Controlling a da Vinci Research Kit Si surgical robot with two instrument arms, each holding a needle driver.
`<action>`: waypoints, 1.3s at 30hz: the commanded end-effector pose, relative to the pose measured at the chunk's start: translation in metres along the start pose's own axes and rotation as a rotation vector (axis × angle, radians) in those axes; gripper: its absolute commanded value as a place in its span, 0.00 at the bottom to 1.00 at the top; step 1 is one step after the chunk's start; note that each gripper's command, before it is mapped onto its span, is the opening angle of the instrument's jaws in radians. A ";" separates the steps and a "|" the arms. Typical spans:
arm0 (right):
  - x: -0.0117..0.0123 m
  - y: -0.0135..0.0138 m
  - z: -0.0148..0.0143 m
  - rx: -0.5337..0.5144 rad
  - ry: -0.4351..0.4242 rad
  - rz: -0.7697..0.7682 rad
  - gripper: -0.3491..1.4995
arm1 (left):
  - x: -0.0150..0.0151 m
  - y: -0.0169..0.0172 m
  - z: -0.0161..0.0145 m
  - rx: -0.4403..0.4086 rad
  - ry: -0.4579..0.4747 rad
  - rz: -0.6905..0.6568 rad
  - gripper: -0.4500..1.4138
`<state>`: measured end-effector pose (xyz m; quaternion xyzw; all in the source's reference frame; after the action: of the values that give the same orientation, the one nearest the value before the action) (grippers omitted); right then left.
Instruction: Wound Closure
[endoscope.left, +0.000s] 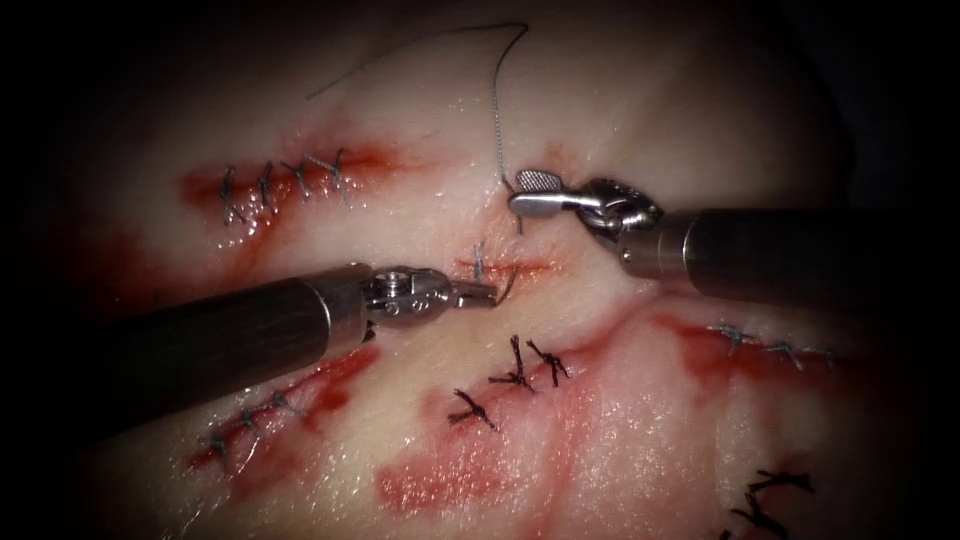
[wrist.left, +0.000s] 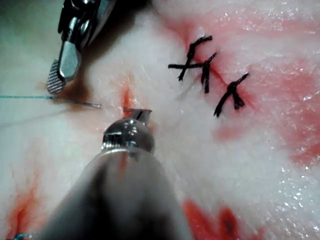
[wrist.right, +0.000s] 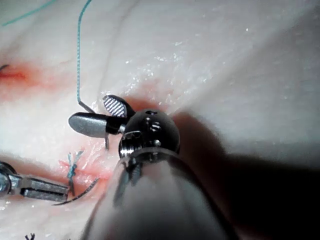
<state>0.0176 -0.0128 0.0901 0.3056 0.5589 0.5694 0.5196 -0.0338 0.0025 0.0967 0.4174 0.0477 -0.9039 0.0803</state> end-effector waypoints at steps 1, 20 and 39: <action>0.0005 0.0004 0.0001 0.015 0.003 0.001 0.91 | -0.0002 -0.0007 0.0010 0.004 0.015 0.022 0.24; 0.0007 0.0002 -0.0009 0.021 0.035 0.007 0.84 | -0.0032 -0.0014 0.0023 0.004 0.106 0.091 0.44; 0.0003 0.0002 -0.0008 0.020 0.037 0.005 0.83 | -0.0036 0.0005 0.0010 -0.037 0.192 0.120 0.52</action>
<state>0.0158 -0.0131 0.0895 0.3008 0.5720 0.5720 0.5051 -0.0316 0.0017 0.0997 0.5036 0.0481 -0.8514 0.1384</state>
